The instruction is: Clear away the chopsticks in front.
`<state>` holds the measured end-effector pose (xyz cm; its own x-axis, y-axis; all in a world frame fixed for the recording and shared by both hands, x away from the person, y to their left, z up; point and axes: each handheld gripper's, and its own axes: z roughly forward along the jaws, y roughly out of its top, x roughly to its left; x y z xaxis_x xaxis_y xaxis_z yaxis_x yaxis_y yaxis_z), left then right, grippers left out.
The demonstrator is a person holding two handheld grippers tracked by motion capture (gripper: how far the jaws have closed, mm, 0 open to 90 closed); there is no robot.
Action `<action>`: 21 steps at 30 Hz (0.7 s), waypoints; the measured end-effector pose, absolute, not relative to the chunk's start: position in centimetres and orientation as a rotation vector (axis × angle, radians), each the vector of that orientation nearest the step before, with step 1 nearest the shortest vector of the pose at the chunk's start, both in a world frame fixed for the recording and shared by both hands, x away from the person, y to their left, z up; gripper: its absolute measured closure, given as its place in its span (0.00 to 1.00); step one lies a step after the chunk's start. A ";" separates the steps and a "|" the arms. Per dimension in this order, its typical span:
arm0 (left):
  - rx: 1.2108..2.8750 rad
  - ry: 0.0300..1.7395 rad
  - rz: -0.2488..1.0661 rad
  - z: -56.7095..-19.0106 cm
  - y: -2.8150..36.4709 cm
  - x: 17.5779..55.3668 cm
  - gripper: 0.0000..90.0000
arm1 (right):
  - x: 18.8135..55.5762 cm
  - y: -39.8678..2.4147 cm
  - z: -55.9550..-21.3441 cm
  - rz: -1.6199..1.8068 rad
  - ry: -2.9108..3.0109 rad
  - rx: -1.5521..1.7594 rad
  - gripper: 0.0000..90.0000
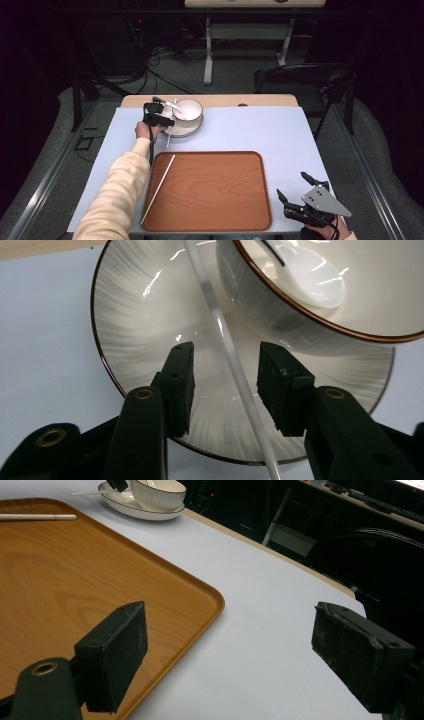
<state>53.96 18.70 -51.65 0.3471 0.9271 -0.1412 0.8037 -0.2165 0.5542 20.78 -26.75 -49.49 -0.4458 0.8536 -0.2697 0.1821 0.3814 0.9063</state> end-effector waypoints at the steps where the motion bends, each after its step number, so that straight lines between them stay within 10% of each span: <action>1: 2.056 1.510 0.299 -51.7 18.7 54.0 0.69 | 20.8 -26.7 -49.5 1.092 1.864 0.897 0.16; 21: 2.013 1.637 0.296 -52.1 18.8 53.7 0.93 | 20.8 -26.8 -49.5 1.093 1.858 0.902 0.16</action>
<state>53.66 18.84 -52.12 0.2438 0.9575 -0.1541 0.8430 -0.1307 0.5219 20.79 -26.80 -49.49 -0.4409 0.8567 -0.2676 0.1827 0.3776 0.9078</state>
